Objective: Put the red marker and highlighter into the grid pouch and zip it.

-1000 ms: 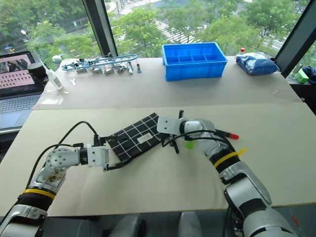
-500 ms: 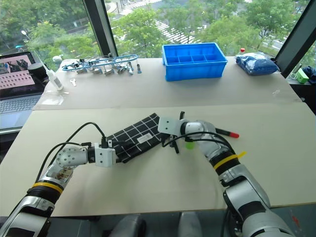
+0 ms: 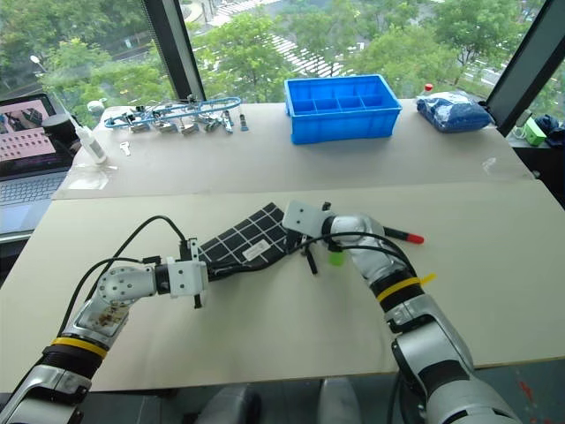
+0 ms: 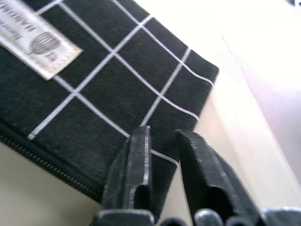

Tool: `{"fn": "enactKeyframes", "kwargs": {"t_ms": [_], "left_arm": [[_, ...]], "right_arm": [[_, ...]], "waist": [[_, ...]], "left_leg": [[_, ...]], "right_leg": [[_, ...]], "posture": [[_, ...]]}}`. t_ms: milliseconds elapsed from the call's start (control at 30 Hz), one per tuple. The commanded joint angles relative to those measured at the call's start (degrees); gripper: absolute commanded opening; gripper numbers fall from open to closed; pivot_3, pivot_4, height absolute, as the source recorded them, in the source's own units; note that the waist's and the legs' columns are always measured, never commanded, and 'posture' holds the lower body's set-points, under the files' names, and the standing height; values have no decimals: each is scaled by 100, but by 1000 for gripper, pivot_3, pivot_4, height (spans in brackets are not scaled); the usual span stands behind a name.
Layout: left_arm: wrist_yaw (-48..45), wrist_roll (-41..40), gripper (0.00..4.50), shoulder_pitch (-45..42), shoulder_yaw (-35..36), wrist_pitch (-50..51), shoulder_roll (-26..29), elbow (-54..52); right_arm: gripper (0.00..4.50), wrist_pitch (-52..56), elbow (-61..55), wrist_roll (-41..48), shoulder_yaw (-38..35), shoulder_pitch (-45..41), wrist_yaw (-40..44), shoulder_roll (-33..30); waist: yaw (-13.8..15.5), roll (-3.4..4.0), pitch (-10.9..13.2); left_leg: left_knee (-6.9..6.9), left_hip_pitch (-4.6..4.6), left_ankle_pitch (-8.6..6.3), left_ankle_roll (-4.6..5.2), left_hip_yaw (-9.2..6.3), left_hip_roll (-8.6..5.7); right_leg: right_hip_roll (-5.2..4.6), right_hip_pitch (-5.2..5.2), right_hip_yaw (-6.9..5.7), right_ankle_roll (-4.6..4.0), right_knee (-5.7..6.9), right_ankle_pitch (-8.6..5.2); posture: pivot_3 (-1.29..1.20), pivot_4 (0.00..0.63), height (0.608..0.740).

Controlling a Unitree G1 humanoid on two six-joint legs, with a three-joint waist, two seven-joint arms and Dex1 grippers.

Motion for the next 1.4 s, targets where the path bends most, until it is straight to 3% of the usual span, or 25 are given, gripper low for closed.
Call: {"fn": "enactKeyframes", "kwargs": {"t_ms": [33, 100, 200, 333, 533, 733, 1000, 1100, 1367, 1400], "left_arm": [[213, -649, 14, 84, 465, 494, -110, -455], [313, -839, 14, 123, 625, 665, -198, -589], [340, -969, 14, 146, 731, 833, -268, -719], [318, -1032, 14, 135, 779, 919, -342, -786], [263, -1006, 14, -3, 718, 968, -480, -738], [232, -978, 14, -79, 711, 986, -552, -728], [267, -927, 14, -11, 642, 1062, -640, -861], [288, -903, 14, 0, 628, 1087, -669, -890], [334, -875, 14, 14, 646, 1110, -716, -919], [342, -872, 14, 6, 648, 1114, -722, -910]], "right_arm": [[2880, 1435, -752, 1436, -1249, -455, 569, -361], [3513, 1939, -1012, 1995, -1742, -559, 973, -849], [3513, 2045, -1268, 2208, -1844, -403, 1328, -1446], [3513, 2015, -1845, 2121, -1356, 145, 1617, -1796], [3513, 1616, -1597, 1273, -347, 326, 744, -1112], [3513, 1403, -907, 949, -219, -88, 166, -658], [3513, 993, -93, 818, -208, -497, 9, -239], [2928, 1042, -153, 852, -217, -485, 104, -147], [137, 1049, -395, 925, -227, -375, 425, -137], [45, 1068, -432, 924, -238, -368, 444, -142]], "waist": [[7, 5, 3], [18, 12, 7], [35, 12, 7], [-32, 9, 6], [-107, 10, 7], [-47, 10, 7], [-20, 10, 7], [-27, 10, 7], [-25, 11, 7], [-25, 11, 7]], "left_leg": [[-1, 0, 1, -2, 0, 0], [-1, -5, 0, -1, -2, 0], [-3, -8, -1, 2, -1, 0], [-6, -2, -15, 26, 4, 1], [1, 2, -14, 24, 14, 4], [4, -3, 4, -8, 13, 3], [0, -3, 5, -9, 14, 3], [0, -3, 6, -11, 14, 3], [1, -3, 5, -11, 13, 3], [1, -3, 5, -11, 13, 3]], "right_leg": [[0, 0, 0, 0, 0, 0], [0, -2, -1, 0, -5, 0], [0, 0, -4, 2, -15, 0], [0, 3, -5, 3, -17, -1], [0, 0, 0, 1, -11, 1], [0, -1, 0, 4, -15, 7], [0, -2, -1, 4, -17, 7], [0, -3, -1, 4, -16, 7], [0, -3, -1, 4, -16, 7], [0, -3, -1, 4, -15, 7]], "posture": [[0, 150, 740], [0, 150, 740], [0, 150, 740], [0, 150, 740], [0, 150, 740], [0, 150, 740], [0, 150, 740], [0, 150, 740], [0, 150, 740], [0, 150, 740]]}}
